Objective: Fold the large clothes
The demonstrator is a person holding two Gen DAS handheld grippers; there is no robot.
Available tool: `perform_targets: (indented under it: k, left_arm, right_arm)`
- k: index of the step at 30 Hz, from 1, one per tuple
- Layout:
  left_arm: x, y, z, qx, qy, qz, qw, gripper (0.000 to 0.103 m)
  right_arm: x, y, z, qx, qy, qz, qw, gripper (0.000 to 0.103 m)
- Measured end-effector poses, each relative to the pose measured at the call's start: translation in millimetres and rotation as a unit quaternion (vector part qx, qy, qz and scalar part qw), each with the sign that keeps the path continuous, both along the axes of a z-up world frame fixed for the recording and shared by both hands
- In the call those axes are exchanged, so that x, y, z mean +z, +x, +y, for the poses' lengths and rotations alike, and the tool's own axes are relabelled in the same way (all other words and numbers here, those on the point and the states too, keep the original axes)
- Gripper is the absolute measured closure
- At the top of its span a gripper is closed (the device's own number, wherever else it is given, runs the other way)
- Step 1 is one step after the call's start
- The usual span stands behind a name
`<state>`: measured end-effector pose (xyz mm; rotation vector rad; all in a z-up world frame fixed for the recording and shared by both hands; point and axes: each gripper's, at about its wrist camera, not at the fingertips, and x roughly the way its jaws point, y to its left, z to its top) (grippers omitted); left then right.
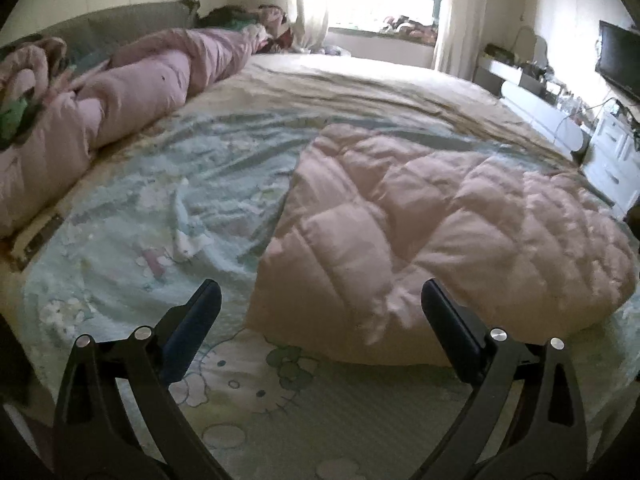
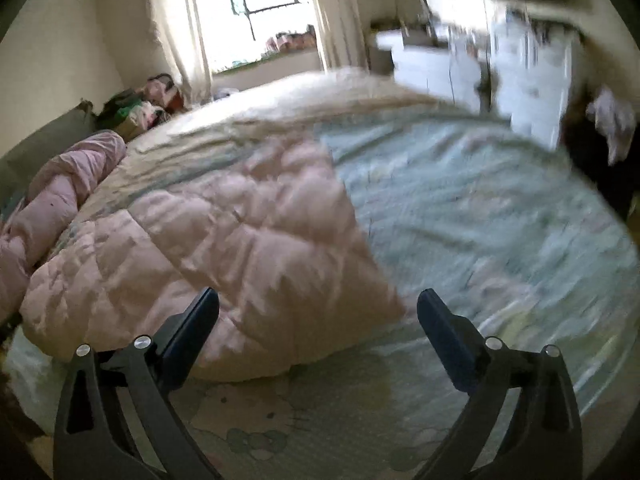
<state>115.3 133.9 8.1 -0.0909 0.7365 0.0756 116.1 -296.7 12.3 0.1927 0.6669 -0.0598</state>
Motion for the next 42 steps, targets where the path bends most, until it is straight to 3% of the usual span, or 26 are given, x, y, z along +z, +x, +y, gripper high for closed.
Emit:
perform_targets:
  k: [9, 16, 27, 33, 42]
  left_arm:
    - [51.2, -31.9, -29.7, -0.023, 0.011, -0.052, 0.9983, 0.009]
    - [62.3, -54.2, -45.6, -0.038, 0.004, -0.065, 0.9972, 0.009]
    - [49.8, -93.9, -67.8, -0.029, 0.016, -0.068, 0.9971, 0.009]
    - [41.9, -115.8, -73.4, -0.024, 0.009, -0.079, 0.9966, 0.009]
    - [36.6, -122.1, -82.4, -0.021, 0.015, -0.069, 0.9973, 0.009]
  right_arm:
    - [57.7, -45.2, 38.0, 0.054, -0.045, -0.068, 0.995, 0.004]
    - [76.6, -72.0, 67.7, 0.078, -0.054, -0.089, 0.991, 0.004]
    - [50.6, -113.6, 113.0, 0.112, -0.077, -0.064, 0.989, 0.004]
    - [22.2, -128.9, 131.7, 0.118, -0.063, -0.037, 0.990, 0.004]
    - [18.4, -132.5, 139.8, 0.122, -0.050, -0.031, 0.991, 0.004]
